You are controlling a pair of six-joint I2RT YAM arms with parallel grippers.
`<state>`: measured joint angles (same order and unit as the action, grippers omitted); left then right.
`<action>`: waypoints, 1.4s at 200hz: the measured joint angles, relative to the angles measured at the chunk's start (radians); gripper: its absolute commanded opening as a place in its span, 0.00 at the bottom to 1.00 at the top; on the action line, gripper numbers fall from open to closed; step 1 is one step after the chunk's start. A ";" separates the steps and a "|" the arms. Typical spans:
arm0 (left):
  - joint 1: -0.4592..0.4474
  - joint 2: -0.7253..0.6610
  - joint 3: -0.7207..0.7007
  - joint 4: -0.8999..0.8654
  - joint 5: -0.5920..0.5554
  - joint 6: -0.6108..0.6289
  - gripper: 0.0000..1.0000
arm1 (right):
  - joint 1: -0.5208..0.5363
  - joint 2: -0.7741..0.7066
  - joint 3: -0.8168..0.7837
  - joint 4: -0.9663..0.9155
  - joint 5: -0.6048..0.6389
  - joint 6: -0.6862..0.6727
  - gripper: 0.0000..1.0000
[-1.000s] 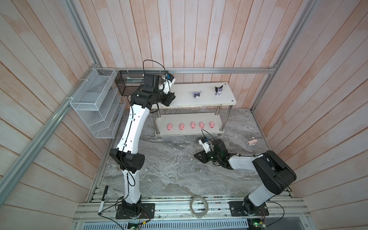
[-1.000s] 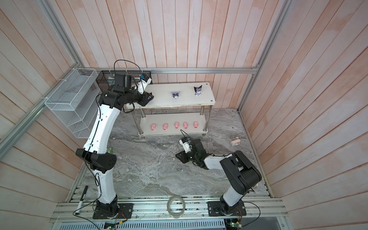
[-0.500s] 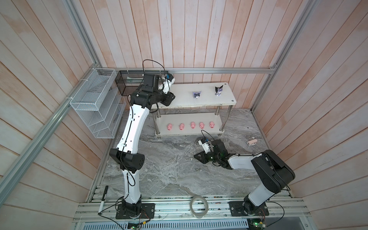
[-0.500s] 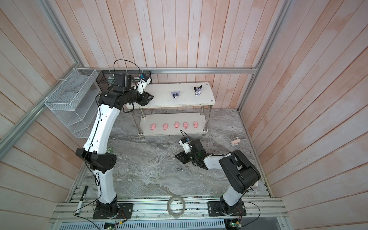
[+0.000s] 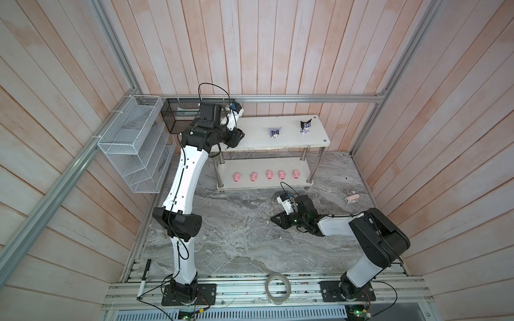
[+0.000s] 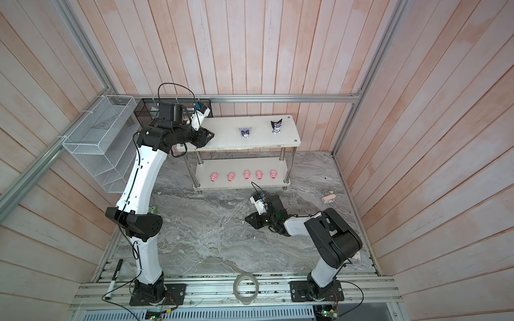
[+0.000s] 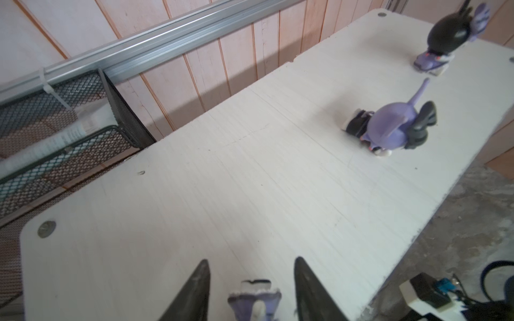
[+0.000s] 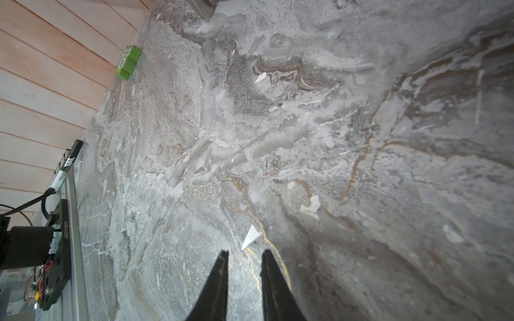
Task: Organize plastic toys on shelves
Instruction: Place the plastic toy on the shelf, then pick up the plastic toy from the shelf.
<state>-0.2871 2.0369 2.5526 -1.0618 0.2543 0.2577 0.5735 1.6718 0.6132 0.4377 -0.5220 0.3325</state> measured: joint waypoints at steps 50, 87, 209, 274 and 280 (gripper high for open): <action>0.001 -0.024 -0.100 0.040 -0.008 -0.008 0.66 | 0.000 0.004 0.010 0.002 0.000 0.001 0.23; 0.003 -0.057 -0.174 0.084 -0.019 -0.021 0.63 | 0.000 0.011 0.010 0.003 -0.004 0.001 0.23; 0.003 -0.117 -0.242 0.102 -0.027 -0.027 0.30 | 0.000 0.029 0.011 0.006 -0.018 0.005 0.22; 0.002 -0.167 -0.222 0.046 -0.028 -0.060 0.30 | 0.000 0.032 0.015 0.006 -0.023 0.005 0.22; 0.000 -0.186 -0.238 0.046 -0.028 -0.063 0.30 | 0.000 0.032 0.015 0.006 -0.023 0.005 0.22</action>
<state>-0.2867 1.8507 2.3150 -1.0157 0.2264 0.1947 0.5739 1.7035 0.6285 0.4442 -0.5446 0.3374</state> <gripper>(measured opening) 0.481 0.220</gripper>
